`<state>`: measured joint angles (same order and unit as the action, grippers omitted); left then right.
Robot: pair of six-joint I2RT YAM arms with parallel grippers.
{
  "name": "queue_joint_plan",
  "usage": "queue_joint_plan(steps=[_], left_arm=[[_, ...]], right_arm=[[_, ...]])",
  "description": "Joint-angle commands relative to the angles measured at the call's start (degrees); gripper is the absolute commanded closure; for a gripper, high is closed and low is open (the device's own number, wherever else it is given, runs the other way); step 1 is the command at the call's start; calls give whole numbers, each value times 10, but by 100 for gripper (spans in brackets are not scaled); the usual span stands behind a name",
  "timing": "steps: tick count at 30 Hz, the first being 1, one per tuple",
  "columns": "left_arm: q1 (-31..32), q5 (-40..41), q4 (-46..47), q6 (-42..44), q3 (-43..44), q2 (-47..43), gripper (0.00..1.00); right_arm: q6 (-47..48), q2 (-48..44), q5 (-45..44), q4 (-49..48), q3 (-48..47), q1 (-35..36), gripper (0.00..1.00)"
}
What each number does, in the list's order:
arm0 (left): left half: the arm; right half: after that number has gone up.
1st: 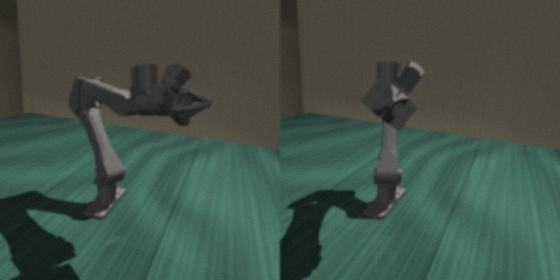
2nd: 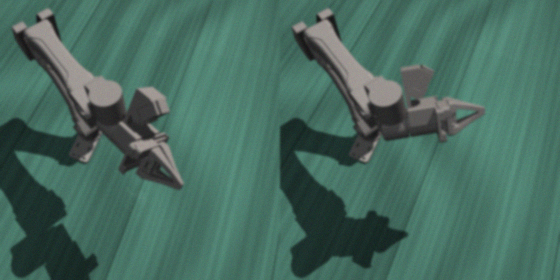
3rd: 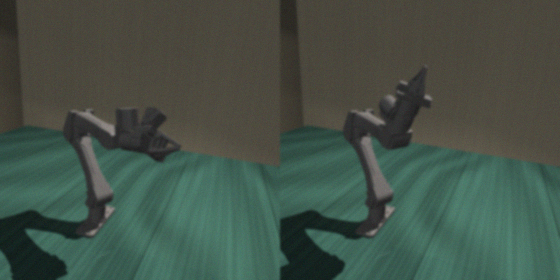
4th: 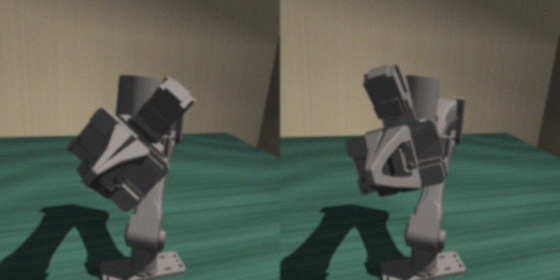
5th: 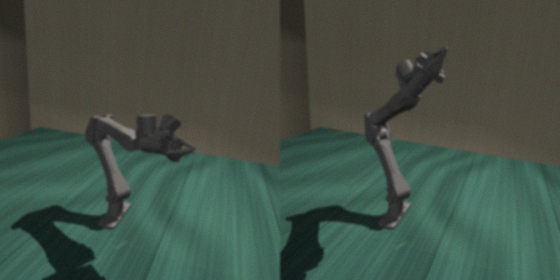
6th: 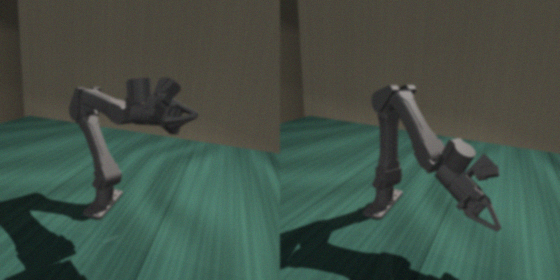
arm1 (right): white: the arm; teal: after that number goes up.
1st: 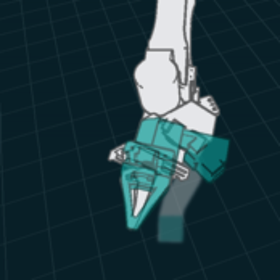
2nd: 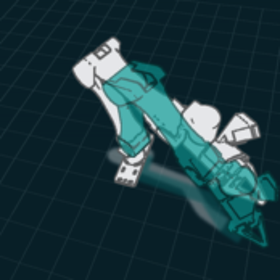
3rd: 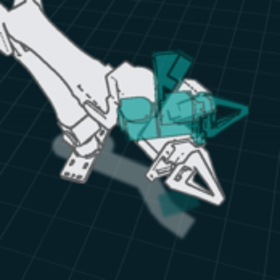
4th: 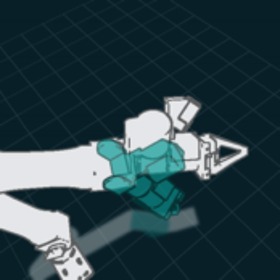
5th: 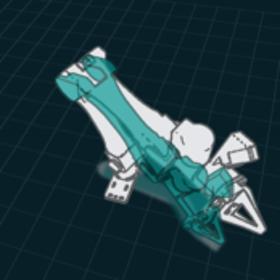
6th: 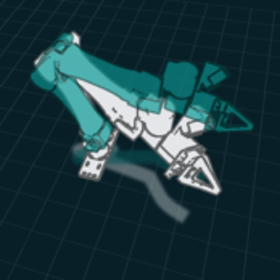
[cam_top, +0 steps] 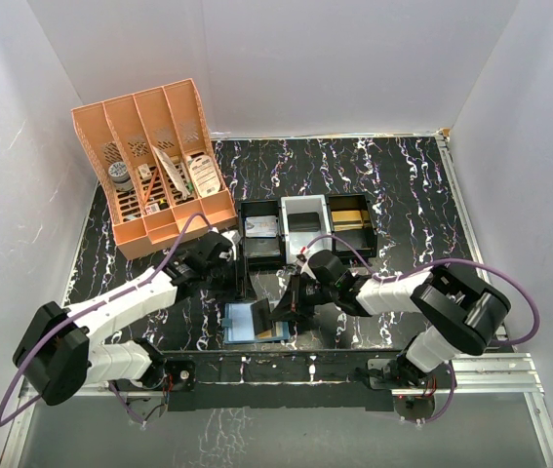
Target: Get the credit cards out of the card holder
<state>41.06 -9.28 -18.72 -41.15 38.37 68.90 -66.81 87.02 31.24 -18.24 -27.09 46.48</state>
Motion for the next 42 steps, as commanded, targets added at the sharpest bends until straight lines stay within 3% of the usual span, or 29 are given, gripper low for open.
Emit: queue_joint_plan(steps=[1,6,14,20,29,36,42], left_arm=[[1,-85,39,-23,-24,-11,60],[1,-135,61,-20,-65,4,69],[2,-114,52,-7,-72,65,80],[5,-68,13,15,-62,92,83],[5,-56,3,32,-66,92,84],[5,-40,-1,26,-63,82,84],[5,-26,9,14,-63,44,78]], right_arm=[[-6,4,-6,-34,8,-2,100],[-13,5,-8,-44,12,-2,100],[-22,7,-4,-64,11,-2,99],[-21,31,4,-73,-10,1,88],[-3,63,-10,-38,-57,7,82],[27,47,-38,23,-70,8,100],[72,-5,-86,95,-75,8,100]])
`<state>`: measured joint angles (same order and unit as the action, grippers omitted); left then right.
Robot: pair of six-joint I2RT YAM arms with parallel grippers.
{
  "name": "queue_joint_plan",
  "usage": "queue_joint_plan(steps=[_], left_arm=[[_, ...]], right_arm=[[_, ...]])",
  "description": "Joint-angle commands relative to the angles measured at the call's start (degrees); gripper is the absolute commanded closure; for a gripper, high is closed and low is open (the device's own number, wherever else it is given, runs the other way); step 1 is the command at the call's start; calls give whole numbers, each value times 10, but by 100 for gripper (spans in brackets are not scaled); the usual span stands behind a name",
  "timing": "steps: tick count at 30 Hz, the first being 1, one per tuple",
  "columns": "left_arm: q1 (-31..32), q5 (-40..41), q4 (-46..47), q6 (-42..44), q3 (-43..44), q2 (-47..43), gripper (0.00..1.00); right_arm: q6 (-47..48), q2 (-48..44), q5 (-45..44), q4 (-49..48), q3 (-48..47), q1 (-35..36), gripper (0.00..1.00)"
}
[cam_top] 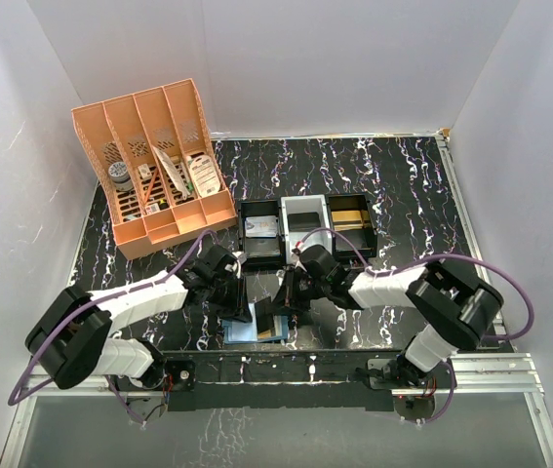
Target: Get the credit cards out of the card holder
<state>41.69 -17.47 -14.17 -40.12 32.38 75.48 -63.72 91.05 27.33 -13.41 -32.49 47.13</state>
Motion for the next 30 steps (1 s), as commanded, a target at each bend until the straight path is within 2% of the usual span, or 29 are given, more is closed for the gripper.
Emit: queue_joint_plan(steps=[1,9,15,20,30], left_arm=[[-1,56,-34,2,-3,-29,77],[-1,73,-22,-11,0,-71,67],[-1,124,-41,-26,4,-121,51],[-2,200,-94,-24,28,-157,33],[-2,303,-170,15,74,-197,8]], right_arm=[[43,-53,-49,48,-20,2,100],[71,-111,-78,49,-20,1,100],[130,-181,-144,75,-31,2,100],[202,-261,-228,84,-30,2,100],[365,-414,-480,47,2,0,100]])
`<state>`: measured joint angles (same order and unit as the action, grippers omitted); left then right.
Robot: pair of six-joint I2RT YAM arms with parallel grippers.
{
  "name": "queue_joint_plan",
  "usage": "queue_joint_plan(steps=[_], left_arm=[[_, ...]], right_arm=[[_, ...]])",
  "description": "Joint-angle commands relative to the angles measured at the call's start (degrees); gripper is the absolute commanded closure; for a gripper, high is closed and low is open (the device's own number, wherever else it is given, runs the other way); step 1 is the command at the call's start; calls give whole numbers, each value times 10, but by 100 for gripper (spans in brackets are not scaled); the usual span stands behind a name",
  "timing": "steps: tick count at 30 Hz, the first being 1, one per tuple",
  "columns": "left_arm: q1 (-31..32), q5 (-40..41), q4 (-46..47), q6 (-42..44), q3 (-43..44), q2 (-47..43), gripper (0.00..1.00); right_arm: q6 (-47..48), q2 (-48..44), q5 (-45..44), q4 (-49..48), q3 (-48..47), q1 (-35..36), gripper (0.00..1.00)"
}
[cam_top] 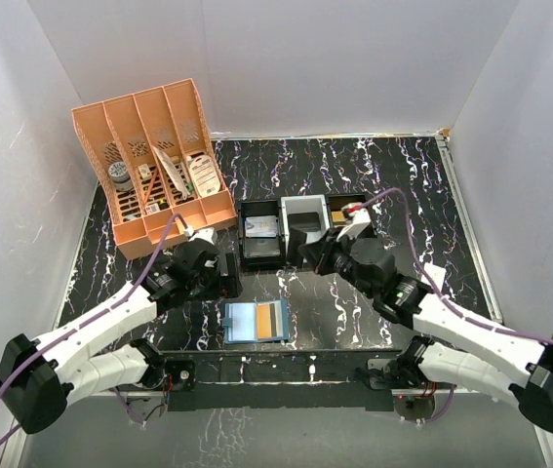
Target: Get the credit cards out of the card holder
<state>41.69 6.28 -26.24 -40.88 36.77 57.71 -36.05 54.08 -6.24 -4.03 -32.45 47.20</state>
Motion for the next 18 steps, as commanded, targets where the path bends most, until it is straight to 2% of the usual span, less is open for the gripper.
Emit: queue_joint_plan(steps=[1,3,6,10,12,15,18], left_arm=[[-2,74,-54,26,33,-22,6],[-2,88,-61,35,37,-27,2],[-4,102,-69,57,43,-27,1],[-28,108,-79,88,56,-23,1],[-68,78,-76,111,60,-23,1],[-171,8,-70,150,69,-29,1],[-210,-10,-63,171,77,-45,1]], right_arm=[[103,-51,-159,-45,-2,-2,100],[130,-53,-176,-26,-16,-9,100],[150,-39,-176,10,-41,-37,100],[150,-24,-77,27,-58,-126,100],[146,-17,-19,24,-62,-179,100],[155,-2,40,13,-74,-228,100],[185,23,88,4,-98,-250,100]])
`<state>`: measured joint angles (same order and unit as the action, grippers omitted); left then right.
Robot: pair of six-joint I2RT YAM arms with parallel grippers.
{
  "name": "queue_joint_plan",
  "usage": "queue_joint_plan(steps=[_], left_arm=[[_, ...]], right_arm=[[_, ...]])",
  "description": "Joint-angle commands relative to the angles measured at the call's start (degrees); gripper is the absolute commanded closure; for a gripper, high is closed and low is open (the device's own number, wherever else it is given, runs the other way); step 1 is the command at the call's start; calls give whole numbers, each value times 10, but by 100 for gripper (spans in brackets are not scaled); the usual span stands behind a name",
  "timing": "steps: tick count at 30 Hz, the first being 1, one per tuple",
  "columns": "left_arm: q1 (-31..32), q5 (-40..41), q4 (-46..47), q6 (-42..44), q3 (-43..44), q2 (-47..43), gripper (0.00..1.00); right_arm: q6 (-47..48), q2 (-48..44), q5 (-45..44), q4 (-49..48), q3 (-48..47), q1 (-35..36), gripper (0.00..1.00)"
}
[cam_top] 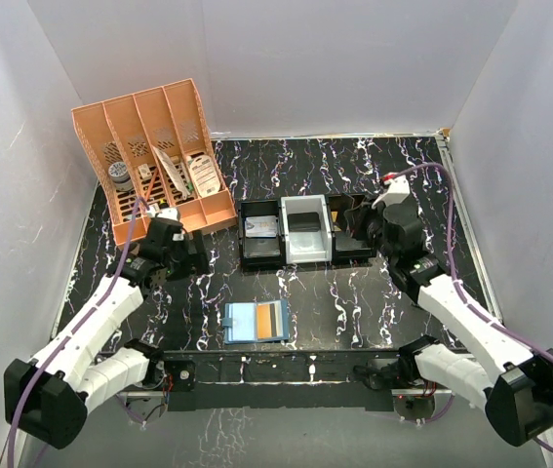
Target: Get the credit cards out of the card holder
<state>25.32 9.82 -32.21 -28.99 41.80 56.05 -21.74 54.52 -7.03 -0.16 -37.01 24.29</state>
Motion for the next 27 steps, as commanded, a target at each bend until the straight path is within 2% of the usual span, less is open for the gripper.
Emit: queue_joint_plan(steps=[1,8,12,15,27], left_arm=[[-48,-40,-1,54,27,-34,1],[-49,-35,23,41,3,-51,1],[-49,-67,32,44,1,-41,1],[-49,-65,34,45,1,-34,1],[-49,-100,51,68,-3,-19,1]], right_arm=[[63,29,114,-41,-61,-21,100],[258,118,189,-58,-116,-9,100],[420,158,129,-25,-137,35,100],[510,178,123,-10,-139,47,100],[642,283,137,4,-182,53,100]])
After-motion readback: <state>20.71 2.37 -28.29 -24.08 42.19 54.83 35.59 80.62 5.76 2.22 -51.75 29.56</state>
